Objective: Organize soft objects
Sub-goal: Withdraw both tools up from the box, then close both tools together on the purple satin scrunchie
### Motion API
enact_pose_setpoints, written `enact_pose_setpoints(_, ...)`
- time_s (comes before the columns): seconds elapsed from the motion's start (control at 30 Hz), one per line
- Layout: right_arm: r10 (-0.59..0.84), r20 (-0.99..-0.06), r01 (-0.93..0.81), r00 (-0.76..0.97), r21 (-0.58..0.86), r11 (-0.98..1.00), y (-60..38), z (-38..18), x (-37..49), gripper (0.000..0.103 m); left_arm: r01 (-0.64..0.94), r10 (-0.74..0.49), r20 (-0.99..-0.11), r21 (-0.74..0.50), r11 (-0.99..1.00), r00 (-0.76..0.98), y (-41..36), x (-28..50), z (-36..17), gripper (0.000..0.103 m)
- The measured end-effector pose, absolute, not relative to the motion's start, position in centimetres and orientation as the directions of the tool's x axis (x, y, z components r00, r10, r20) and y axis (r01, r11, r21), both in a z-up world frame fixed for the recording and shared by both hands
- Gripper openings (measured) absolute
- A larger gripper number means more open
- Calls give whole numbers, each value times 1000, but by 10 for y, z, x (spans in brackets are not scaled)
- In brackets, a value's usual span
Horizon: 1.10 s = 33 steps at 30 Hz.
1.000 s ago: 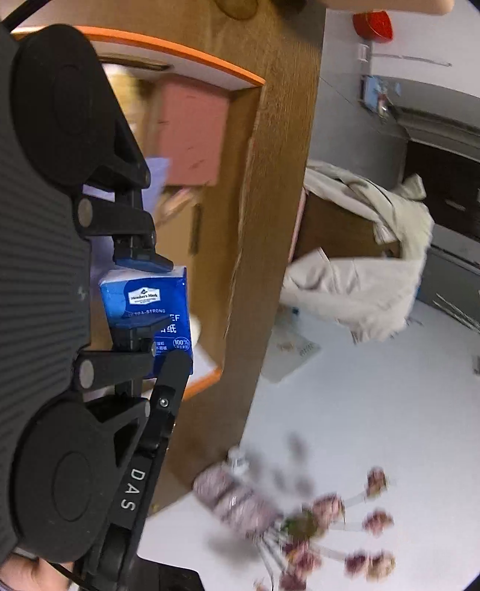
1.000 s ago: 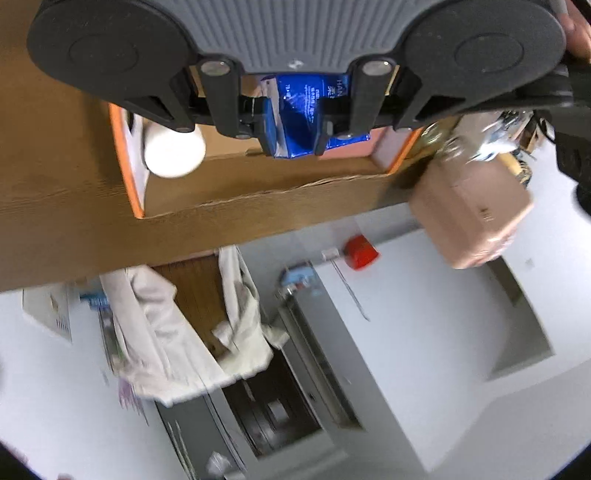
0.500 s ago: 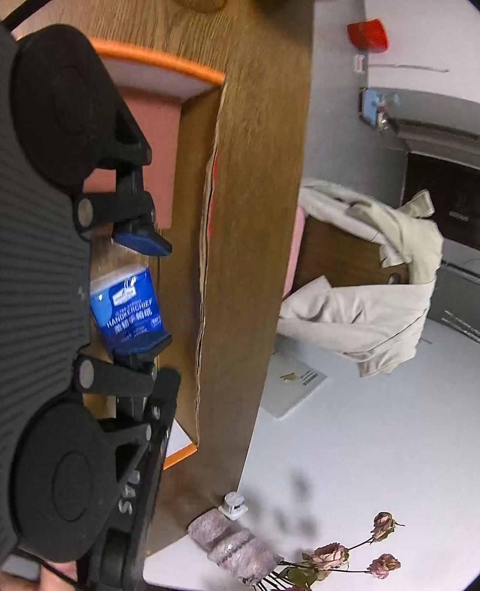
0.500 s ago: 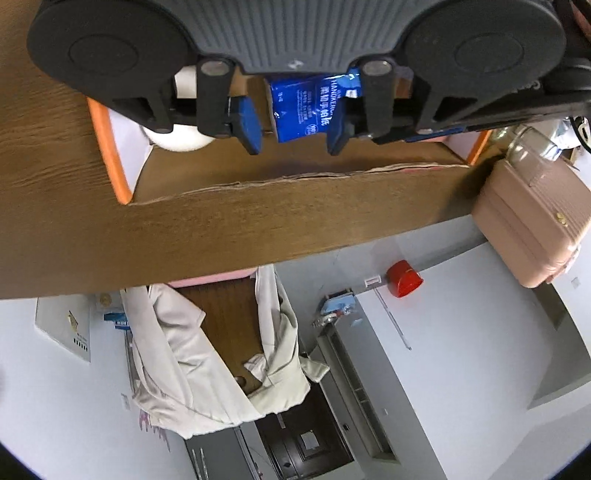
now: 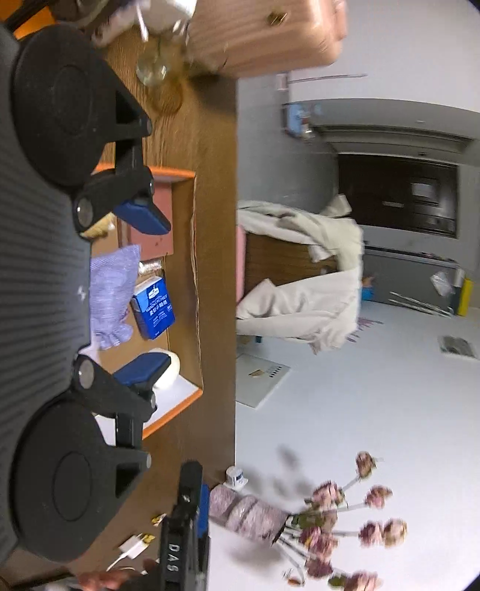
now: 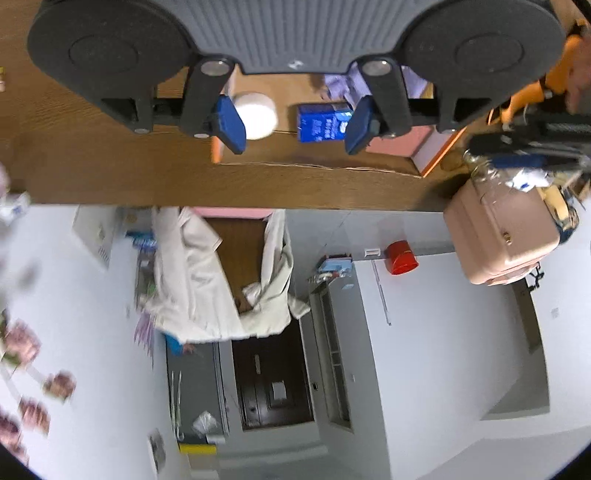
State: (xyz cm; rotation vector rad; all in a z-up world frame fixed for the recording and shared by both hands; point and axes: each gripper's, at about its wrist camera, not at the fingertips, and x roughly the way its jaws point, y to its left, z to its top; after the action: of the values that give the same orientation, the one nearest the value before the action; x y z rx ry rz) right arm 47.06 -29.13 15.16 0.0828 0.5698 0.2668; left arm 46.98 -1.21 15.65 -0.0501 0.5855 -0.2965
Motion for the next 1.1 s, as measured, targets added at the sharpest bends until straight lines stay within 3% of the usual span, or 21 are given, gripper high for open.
enact_pose_setpoints(0.13,260,-494,-236,830,112,965,-305,172,419,70,266,-262,-490,-65,962,831,-8,416,178,79)
enact_pose_setpoints(0.27,239,-450,-232,861,71,970,-308,182,368,70,239,-220,-453,-16,971,864,-5,362,184,82)
enact_pose_setpoints(0.53,282,-277,-287,919,23,958,-291,146,239,86,200,-193,-283,-3,980,940,8,218,134,98)
enact_pose_setpoints(0.67,329,-288,-313,899,101,944,-285,111,194,86,179,-186,-287,-52,983,940,14,171,105,100)
enact_pose_setpoints(0.83,323,-345,-300,881,121,946,-276,67,142,86,143,-145,-285,-29,989,947,28,121,76,103)
enact_pose_setpoints(0.97,354,-366,-299,861,200,933,-277,50,121,86,145,-161,-321,-74,987,933,37,112,63,103)
enact_pose_setpoints(1.1,341,-403,-290,849,183,939,-267,40,115,86,139,-159,-335,-83,987,929,39,120,59,103)
